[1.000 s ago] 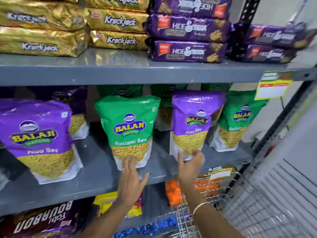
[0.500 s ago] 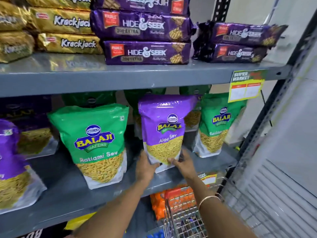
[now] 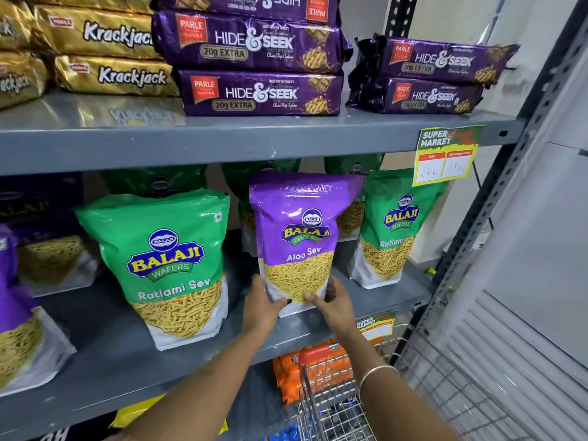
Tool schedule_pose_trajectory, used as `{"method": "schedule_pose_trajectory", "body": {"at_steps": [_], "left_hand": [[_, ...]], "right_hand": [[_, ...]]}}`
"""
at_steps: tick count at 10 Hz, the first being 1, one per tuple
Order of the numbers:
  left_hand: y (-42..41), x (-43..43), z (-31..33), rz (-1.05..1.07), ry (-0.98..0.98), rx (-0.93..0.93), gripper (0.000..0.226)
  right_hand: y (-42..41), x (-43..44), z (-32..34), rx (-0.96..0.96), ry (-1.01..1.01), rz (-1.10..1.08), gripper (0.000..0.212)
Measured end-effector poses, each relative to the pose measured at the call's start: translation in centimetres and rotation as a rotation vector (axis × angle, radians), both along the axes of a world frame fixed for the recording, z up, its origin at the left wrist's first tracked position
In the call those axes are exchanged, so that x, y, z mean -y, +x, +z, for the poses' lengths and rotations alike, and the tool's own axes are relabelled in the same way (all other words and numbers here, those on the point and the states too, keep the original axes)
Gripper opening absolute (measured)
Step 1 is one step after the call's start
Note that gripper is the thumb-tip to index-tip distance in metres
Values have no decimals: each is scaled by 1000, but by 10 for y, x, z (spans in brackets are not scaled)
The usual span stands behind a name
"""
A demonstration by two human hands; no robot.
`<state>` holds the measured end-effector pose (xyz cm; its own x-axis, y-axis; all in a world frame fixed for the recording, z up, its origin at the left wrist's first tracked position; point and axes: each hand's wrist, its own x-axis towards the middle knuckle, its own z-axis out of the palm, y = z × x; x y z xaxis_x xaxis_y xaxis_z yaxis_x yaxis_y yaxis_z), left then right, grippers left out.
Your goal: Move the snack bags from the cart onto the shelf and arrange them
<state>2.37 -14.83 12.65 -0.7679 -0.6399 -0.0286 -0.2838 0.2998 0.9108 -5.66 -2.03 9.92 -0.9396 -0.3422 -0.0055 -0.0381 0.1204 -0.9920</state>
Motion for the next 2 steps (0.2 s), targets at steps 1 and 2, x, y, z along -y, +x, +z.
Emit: {"method": "schedule_pose_trajectory", "body": {"at_steps": [1, 2], "left_hand": [[11, -7, 6, 28, -69, -69, 80], [26, -11, 12, 37, -242, -124, 77]], "right_hand": [[13, 0, 11, -39, 24, -179, 81], [23, -2, 21, -158, 57, -377, 81]]}}
